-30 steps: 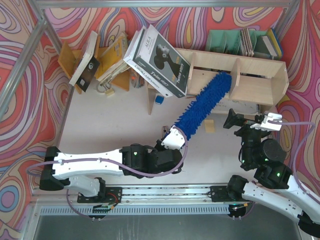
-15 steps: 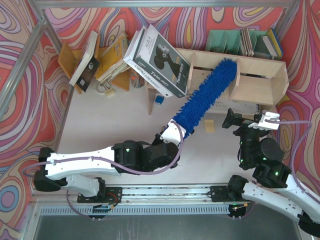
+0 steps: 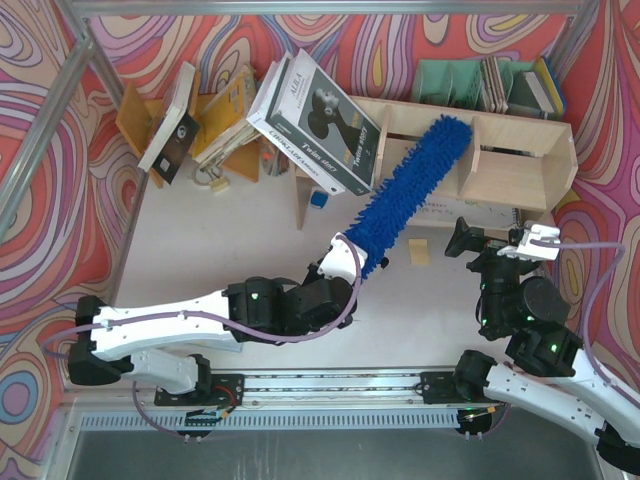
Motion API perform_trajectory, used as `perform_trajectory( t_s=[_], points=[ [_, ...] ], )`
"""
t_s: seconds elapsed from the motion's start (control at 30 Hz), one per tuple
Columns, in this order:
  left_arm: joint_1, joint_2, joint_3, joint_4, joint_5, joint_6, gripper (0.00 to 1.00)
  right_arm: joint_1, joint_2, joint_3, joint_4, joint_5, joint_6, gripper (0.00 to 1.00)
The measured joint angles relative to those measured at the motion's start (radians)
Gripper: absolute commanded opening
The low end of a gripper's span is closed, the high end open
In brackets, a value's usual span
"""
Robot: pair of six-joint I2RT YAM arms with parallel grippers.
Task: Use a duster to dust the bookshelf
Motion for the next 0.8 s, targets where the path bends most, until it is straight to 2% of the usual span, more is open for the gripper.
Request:
perform_trajectory(
  t_s=[0.33, 0.8],
  points=[
    [0.005, 0.023, -0.017, -0.034, 0.023, -0.09, 0.0, 0.0, 0.0, 0.0, 0.0, 0.0, 0.0, 0.99],
    [0.002, -0.046, 0.024, -0.04, -0.097, -0.072, 0.0, 0.0, 0.0, 0.0, 0.0, 0.0, 0.0, 0.99]
  ],
)
